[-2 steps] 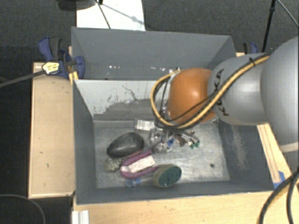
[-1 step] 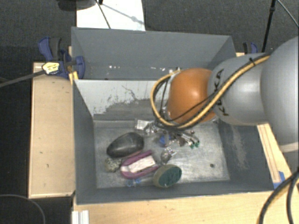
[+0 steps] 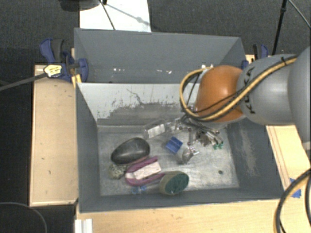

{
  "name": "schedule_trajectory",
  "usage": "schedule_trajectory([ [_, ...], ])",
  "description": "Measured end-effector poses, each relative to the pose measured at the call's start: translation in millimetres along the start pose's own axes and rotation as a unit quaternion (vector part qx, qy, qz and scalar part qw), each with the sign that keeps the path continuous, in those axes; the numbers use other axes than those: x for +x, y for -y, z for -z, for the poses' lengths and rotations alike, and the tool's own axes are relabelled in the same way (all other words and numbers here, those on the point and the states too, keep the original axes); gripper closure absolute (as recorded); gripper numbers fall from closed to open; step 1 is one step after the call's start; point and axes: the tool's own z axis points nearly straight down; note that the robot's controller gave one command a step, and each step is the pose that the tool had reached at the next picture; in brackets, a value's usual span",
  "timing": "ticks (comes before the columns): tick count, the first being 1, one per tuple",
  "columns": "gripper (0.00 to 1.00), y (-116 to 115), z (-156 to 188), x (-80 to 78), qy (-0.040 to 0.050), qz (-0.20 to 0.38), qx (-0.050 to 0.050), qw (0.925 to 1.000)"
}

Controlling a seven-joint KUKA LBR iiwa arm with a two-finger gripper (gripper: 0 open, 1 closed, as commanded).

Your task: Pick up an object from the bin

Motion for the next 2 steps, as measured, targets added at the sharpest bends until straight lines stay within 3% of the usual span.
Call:
schedule_trajectory([
  [1,1.00,0.5,1.9,-1.4,0.0019,0.001,0.001,1.0000],
  [2,1.00,20.0,190.1,-1.9,-0.0011,0.050,0.002,0.9988],
])
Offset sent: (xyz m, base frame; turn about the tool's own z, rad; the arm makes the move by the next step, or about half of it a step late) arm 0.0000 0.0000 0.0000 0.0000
